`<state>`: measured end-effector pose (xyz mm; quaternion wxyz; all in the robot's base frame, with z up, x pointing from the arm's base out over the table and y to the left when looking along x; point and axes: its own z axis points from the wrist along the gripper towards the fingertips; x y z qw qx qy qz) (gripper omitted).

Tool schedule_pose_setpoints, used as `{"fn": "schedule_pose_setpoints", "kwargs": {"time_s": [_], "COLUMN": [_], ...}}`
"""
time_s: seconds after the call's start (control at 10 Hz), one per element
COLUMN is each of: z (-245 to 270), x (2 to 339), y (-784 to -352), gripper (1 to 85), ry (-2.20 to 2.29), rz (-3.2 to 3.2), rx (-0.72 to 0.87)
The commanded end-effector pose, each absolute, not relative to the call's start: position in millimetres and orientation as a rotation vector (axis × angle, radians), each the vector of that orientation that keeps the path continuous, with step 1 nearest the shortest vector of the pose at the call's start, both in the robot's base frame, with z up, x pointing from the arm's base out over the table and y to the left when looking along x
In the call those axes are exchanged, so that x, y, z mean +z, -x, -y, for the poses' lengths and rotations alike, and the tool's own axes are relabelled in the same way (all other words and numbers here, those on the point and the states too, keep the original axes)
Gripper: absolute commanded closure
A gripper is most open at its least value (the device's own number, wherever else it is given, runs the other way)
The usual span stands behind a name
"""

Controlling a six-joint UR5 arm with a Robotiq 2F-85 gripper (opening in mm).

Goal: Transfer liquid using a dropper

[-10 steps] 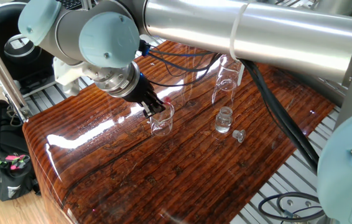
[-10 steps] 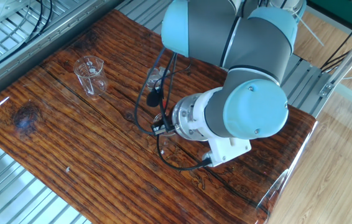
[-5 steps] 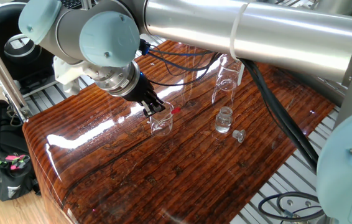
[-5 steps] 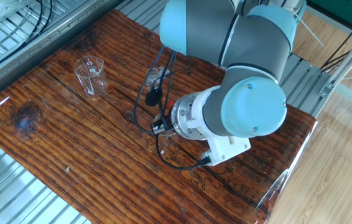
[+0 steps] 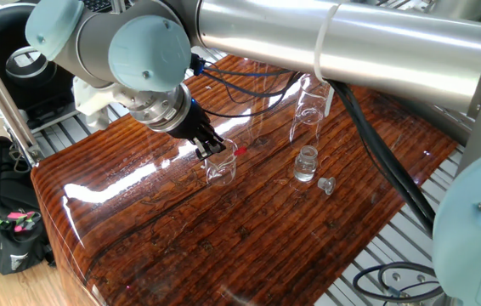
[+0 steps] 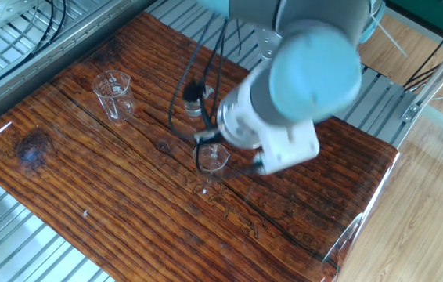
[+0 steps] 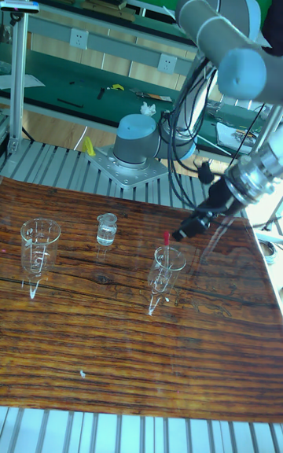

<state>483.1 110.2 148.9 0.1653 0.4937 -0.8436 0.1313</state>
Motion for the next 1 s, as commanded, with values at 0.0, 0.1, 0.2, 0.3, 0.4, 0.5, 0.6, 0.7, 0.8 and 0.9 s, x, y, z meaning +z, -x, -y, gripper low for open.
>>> {"fn": "schedule_pose_setpoints", "kwargs": {"time_s": [0.0,0.1,0.2,0.3,0.4,0.5,0.6,0.7,0.8,0.9], "z": [-102.3,-99.9,-92.2,-85.4,-82.2,-81.4,-78.9,-83.0,-83.4,-88.0], "x": [167.4,165.3,166.0,165.4,162.5,156.7,150.8,145.6,144.1,142.1], "y": [-467.9,-464.9,-461.3,-459.3,-458.4,-461.7,-465.6,-469.0,-474.0,-470.2], "gripper": [32.3,31.7,30.7,30.7,31.3,32.7,33.7,36.7,40.7,41.3], "ry": [-1.350,-1.316,-1.292,-1.293,-1.254,-1.232,-1.209,-1.159,-1.128,-1.118], "rz": [2.571,2.642,2.684,2.711,2.777,2.845,2.900,2.967,3.003,3.003], "rx": [0.326,0.297,0.261,0.234,0.208,0.171,0.147,0.099,0.088,0.040]}}
